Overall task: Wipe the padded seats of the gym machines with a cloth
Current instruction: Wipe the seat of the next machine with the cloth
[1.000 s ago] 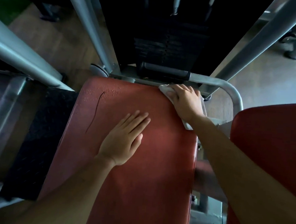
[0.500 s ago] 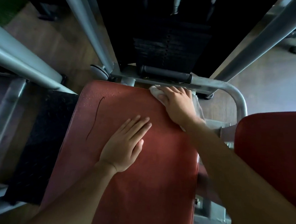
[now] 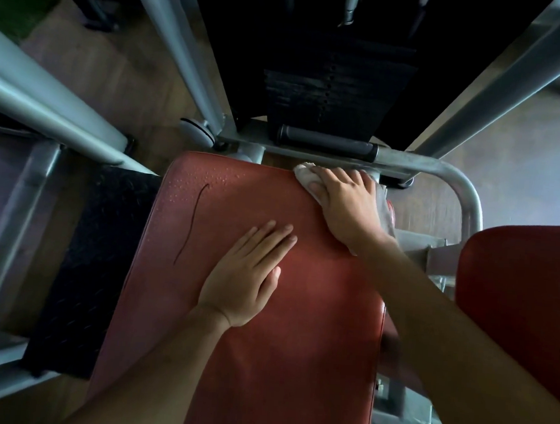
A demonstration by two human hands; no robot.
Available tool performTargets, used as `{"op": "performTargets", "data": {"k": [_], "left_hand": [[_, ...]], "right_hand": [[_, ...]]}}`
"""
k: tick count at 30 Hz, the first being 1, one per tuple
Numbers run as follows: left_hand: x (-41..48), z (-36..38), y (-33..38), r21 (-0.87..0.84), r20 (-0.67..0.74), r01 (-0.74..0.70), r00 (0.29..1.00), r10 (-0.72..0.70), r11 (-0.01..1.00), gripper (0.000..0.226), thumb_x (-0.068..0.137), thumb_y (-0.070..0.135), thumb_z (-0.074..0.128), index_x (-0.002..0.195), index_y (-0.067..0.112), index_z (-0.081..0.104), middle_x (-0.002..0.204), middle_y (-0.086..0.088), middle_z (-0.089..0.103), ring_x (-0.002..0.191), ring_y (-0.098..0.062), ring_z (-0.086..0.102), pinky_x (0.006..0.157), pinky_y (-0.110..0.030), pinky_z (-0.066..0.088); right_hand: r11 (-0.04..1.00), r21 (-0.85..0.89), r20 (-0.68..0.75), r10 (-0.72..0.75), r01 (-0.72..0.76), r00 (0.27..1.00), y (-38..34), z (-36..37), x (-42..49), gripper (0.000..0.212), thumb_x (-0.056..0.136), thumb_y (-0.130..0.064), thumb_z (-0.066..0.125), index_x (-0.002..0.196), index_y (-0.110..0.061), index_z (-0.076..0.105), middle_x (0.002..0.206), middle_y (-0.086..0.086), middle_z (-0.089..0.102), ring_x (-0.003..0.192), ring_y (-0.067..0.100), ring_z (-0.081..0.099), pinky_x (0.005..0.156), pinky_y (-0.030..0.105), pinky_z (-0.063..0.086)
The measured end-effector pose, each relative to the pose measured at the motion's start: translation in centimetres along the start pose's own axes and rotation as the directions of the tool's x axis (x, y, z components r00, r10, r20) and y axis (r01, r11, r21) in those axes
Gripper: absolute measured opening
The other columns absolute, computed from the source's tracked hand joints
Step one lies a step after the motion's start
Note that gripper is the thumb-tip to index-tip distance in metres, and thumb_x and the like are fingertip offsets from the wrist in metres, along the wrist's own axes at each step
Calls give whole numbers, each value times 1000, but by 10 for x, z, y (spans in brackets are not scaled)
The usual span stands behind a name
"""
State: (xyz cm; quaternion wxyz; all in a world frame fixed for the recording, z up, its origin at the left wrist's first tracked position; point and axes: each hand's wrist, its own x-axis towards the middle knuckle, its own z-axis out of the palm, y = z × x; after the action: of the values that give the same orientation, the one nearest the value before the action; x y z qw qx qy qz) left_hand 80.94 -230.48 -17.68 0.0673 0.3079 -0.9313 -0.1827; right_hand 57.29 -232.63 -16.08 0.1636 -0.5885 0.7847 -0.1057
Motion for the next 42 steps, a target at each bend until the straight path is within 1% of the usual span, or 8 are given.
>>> {"op": "performTargets", "data": {"k": [3,6,9,23,27,31,36,42], "left_hand": [[0,-1,0,-8,-4,-3,1000,3,1000,54,102,22,42,156,18,36,165,5,28,155,-14,18,125,-41,23],[0,-1,1,1,-1,-3,1000,3,1000,53,103,23,41,156,18,35,164,4,29,155,-14,17,125,-42,23],[1,0,-1,5,-5,-9,1000,9,1000,53,103,22,42,156,17,35,164,3,29,155,-15,17,126,-41,21],[0,-2,0,-59,-20,-9,1000,8,998,52,103,20,45,154,18,38,164,5,29,155,-13,17,127,-38,16],[0,-8,0,-147,-7,-11,1000,10,989,52,102,21,48,153,17,41,163,5,32,154,-10,18,127,-36,16],[-3,-23,-23,-153,-62,-2,998,-8,988,45,100,18,52,145,12,52,157,0,43,150,-13,30,124,-40,24],[-13,-20,-44,-35,-11,-62,998,62,997,53,103,23,45,155,13,36,165,0,28,155,-15,17,125,-42,23],[-11,-21,-48,-24,-13,-81,997,81,996,53,104,23,43,155,12,36,165,-1,29,155,-16,19,125,-40,22]], "right_hand": [[1000,-1,-19,-13,13,1000,24,-11,-18,51,101,-53,31,145,-34,50,139,-8,59,127,23,48,115,42,25],[992,71,-49,105,-101,993,42,-16,-29,41,106,-47,35,143,-37,49,141,-8,57,129,23,43,113,41,22],[987,17,-54,162,-161,985,27,-5,-16,39,106,-44,35,138,-32,55,137,-4,60,127,28,45,114,45,20],[1000,8,-101,-26,27,995,13,1,-16,43,105,-45,39,142,-29,52,137,-3,58,127,25,48,115,42,25],[1000,-12,-186,21,-24,982,13,2,-28,45,103,-46,41,140,-25,56,135,1,59,128,26,47,115,41,28],[999,-3,-132,49,-50,990,-5,2,-16,47,101,-49,36,136,-27,59,130,-1,63,121,28,52,111,41,30],[999,-12,-44,-30,30,999,-50,14,13,47,102,-49,31,138,-31,56,131,-2,62,120,26,53,107,39,32],[994,-23,41,-102,103,994,-57,14,27,45,105,-53,28,142,-38,49,141,-6,57,127,25,50,105,43,35]]}}
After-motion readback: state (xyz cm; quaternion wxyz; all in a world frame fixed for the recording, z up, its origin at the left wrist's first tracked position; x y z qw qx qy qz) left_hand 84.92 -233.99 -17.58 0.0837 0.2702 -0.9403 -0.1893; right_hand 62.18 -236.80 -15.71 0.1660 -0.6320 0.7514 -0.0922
